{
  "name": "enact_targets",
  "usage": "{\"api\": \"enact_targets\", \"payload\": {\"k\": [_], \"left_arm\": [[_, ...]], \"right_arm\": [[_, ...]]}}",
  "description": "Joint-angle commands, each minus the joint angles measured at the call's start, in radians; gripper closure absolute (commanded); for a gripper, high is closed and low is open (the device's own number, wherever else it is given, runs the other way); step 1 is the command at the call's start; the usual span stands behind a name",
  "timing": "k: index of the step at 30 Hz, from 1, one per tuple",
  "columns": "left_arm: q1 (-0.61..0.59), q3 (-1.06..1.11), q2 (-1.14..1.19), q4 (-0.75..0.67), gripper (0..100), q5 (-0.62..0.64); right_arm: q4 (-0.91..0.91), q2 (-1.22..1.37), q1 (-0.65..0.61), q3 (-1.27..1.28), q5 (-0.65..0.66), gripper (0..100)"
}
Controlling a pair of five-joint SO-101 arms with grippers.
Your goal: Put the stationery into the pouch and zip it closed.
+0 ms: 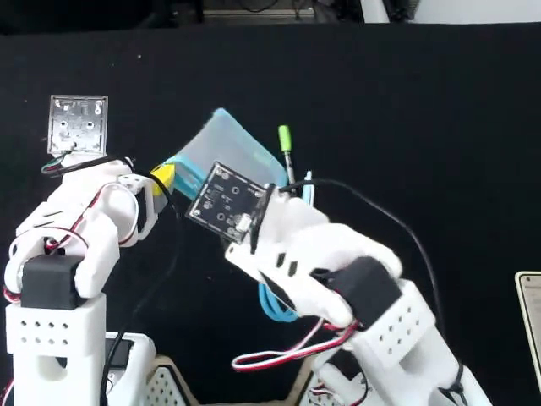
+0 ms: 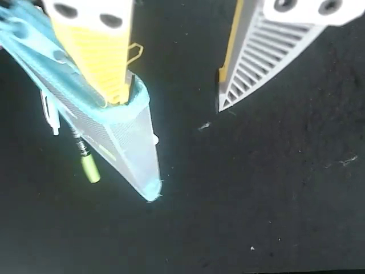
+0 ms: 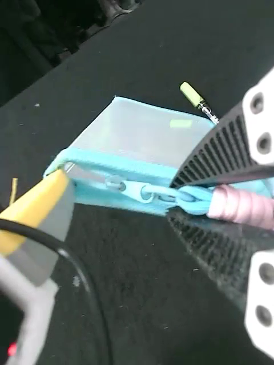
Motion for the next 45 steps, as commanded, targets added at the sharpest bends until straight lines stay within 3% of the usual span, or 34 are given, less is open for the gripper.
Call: {"api": "enact_targets", "payload": {"k": [1,14,23,45], "left_arm": [[-0.031,-0.018,-0.002,-0.009,75,0.009],[-0.019,-0.088,0.000,-0.034,75,0.009],[0.107,-0.108,0.011,-0.028,75,-0.068],[0.024,0.004,0.054,-0.129,70,-0.201]], "right_arm": [[-0.005,-0.056,0.072,-0.016,0.006,98.8],[-0.092,-0.051,0.123,-0.015,0.006,98.8],[-0.086,-0.056,0.123,-0.013,0.006,98.8],[-0.086,-0.058,0.118,-0.013,0.005,98.8]]}}
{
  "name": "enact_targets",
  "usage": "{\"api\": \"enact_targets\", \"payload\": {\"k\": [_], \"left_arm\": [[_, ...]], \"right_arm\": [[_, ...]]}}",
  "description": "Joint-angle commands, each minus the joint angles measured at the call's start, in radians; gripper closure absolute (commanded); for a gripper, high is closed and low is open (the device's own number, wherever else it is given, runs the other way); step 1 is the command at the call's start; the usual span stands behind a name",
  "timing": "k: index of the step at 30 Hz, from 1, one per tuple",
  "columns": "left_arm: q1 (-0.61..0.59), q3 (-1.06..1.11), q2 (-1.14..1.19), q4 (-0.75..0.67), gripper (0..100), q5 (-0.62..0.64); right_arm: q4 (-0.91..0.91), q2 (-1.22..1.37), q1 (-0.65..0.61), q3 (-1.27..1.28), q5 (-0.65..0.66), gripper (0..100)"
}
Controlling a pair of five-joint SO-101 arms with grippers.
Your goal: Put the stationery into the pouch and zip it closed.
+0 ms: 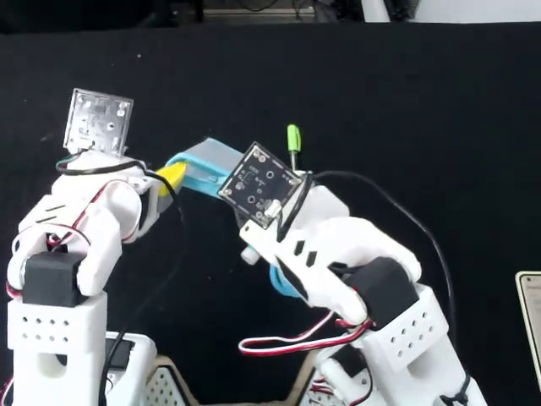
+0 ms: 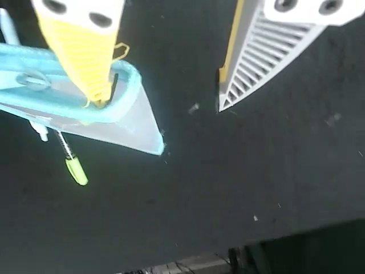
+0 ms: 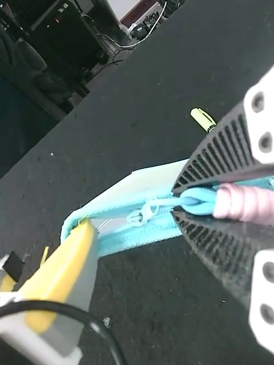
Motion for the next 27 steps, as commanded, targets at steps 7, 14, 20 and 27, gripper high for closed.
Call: {"api": "enact_targets", "payload": {"k": [7,14,20,27], "left_arm": [[-0.002,-0.093,0.176,0.014,75,0.031],[-0.010,-0.314,0.176,0.175,95,0.144],[-0.013,-0.429,0.176,0.296,97,0.150],[-0.145,-0.455,0.180,0.388,97,0.146]], "right_arm": [[-0.017,-0.031,0.020,-0.015,0.005,98.8],[-0.032,-0.031,0.020,-0.018,0.002,98.8],[-0.115,-0.031,0.021,-0.019,-0.003,98.8],[-0.209,-0.024,0.058,-0.022,-0.074,98.8]]}}
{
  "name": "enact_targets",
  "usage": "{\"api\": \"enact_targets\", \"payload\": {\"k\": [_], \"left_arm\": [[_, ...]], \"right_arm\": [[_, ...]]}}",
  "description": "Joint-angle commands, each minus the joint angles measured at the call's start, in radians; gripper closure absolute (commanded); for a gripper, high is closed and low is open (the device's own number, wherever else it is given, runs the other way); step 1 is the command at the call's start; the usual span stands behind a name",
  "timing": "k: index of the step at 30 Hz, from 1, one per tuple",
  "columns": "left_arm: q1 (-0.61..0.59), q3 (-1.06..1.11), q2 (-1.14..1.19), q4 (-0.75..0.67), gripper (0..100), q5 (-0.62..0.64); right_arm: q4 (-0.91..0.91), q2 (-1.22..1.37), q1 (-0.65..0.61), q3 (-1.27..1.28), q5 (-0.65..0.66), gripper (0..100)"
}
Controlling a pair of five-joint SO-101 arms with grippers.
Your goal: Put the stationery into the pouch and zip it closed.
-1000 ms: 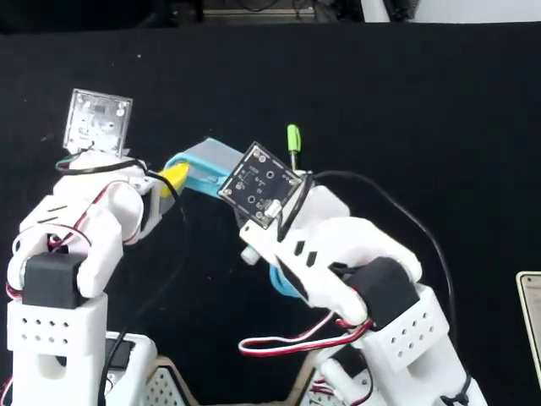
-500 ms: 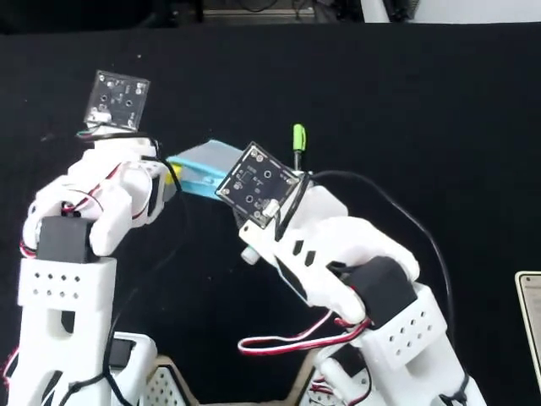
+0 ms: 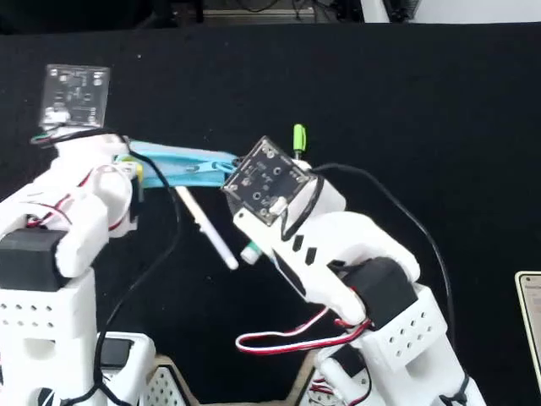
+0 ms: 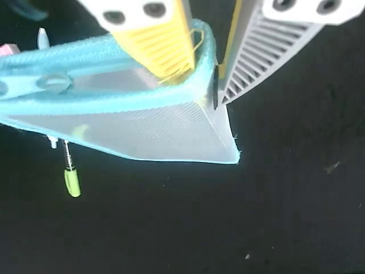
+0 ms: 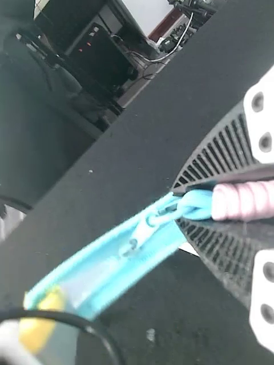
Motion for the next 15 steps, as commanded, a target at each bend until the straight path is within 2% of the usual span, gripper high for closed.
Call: {"api": "enact_targets", "payload": {"k": [1,5,8,12,15], "left_arm": [[-0.127,-0.067,0.008,0.015,97,0.003],[-0.262,-0.058,0.011,0.018,97,-0.057],[-0.317,-0.058,0.002,0.029,97,-0.095],[-0.321,-0.054,0.012,0.117,97,-0.127],[-0.328,-0.025,0.011,0.133,97,-0.167]], "right_arm": [[-0.074,-0.022,0.071,-0.015,-0.034,98.8],[-0.101,0.008,0.098,-0.019,-0.034,98.8],[-0.100,0.061,0.044,-0.021,-0.032,98.8],[-0.098,0.143,-0.057,-0.018,-0.029,98.8],[-0.107,0.188,-0.075,-0.022,-0.028,98.8]]}}
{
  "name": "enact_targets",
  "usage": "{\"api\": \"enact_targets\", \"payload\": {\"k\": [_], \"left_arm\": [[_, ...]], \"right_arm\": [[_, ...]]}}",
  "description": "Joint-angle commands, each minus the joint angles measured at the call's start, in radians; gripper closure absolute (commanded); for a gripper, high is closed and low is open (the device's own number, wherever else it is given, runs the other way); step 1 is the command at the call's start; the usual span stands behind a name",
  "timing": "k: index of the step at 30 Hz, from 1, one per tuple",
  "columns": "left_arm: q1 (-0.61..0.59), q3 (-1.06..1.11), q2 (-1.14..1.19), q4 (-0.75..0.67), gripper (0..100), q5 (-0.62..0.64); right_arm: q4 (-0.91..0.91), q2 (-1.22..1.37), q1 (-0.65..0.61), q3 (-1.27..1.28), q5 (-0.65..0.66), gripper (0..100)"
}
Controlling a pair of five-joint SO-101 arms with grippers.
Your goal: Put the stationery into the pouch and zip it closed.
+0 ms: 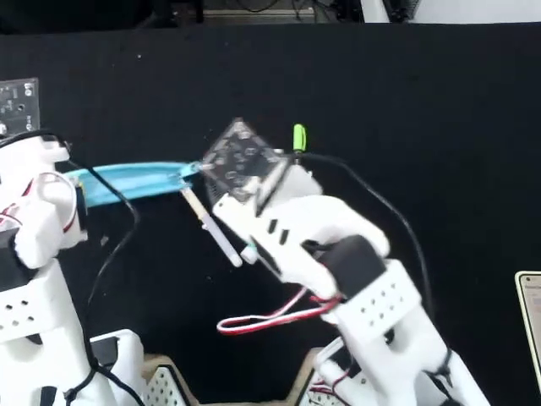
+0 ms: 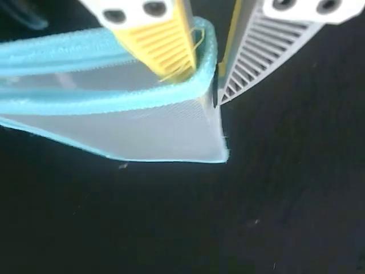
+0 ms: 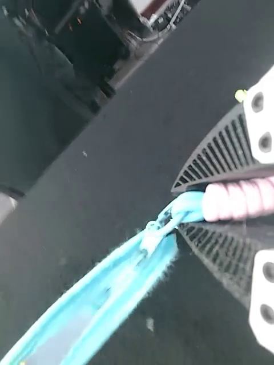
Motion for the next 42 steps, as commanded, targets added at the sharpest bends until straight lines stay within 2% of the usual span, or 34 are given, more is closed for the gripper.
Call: {"api": "enact_targets", "payload": {"k": [1,9,13,15,17,20,26,32,36,42], "left_arm": [[-0.024,-0.021,0.003,0.025,97,-0.057],[-0.024,0.041,0.005,0.055,97,-0.103],[-0.016,0.042,0.005,0.055,88,-0.097],[-0.016,0.038,0.003,0.055,86,-0.095],[-0.010,0.038,0.003,0.054,88,-0.084],[0.047,0.041,0.003,0.060,97,-0.020],[0.166,0.039,0.002,0.058,97,0.064],[0.168,0.047,0.003,0.054,97,0.064],[0.163,0.056,0.003,0.040,97,0.064],[0.087,0.120,0.003,0.026,97,0.060]], "right_arm": [[-0.037,0.036,-0.020,-0.022,-0.005,98.8],[0.008,0.056,-0.020,-0.027,-0.005,98.8],[0.015,0.056,-0.020,-0.025,-0.003,98.8],[0.015,0.056,-0.020,-0.025,-0.003,98.8],[0.015,0.056,-0.020,-0.025,-0.003,98.8],[0.015,0.056,-0.018,-0.025,-0.003,98.8],[0.046,0.054,0.035,-0.033,-0.003,98.8],[0.130,0.054,0.163,-0.031,-0.003,98.8],[0.175,0.054,0.170,-0.038,-0.003,98.8],[0.193,0.054,0.172,-0.031,-0.003,98.8]]}}
